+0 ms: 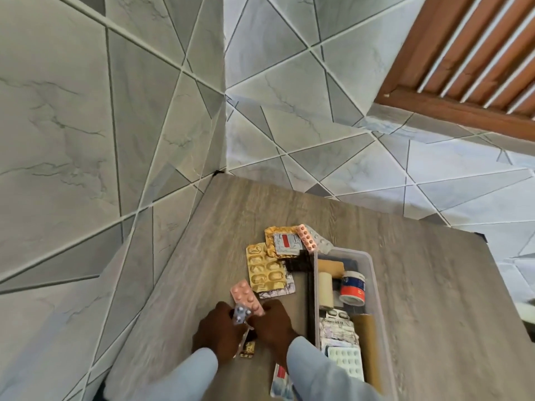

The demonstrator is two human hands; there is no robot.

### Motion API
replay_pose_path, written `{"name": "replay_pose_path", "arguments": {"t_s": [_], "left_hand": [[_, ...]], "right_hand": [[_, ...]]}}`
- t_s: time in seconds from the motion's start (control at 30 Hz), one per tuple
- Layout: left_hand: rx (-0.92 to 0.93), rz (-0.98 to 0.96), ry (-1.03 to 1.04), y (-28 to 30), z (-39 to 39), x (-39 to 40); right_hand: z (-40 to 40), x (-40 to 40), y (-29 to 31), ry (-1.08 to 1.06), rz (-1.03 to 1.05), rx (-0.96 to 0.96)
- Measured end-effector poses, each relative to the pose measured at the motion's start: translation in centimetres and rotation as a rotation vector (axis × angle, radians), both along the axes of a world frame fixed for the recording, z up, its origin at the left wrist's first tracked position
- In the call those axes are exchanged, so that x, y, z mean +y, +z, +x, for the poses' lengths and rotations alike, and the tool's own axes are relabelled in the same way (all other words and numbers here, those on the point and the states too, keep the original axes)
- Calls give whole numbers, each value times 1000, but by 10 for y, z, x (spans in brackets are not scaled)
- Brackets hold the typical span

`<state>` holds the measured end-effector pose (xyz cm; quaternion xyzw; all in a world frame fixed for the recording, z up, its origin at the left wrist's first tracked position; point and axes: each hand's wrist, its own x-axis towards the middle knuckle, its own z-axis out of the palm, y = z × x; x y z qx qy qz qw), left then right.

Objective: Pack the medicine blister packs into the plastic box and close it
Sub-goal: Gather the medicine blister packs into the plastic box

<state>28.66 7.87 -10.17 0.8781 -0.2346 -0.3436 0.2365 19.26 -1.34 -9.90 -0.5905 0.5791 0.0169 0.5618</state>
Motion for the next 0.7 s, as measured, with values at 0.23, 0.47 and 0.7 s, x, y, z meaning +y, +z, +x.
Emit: {"name": "replay_pose_path", "arguments": {"t_s": [0.23,0.47,0.7], "left_hand": [[208,-129,128,15,0,-3],[436,-388,152,69,-13,-17],[471,-454,-269,94,-108,-75]], "right_hand": [[1,6,8,70,100,-164],[-34,-12,83,109,21,-377],[-161,-55,121,-22,-113,-319]]}}
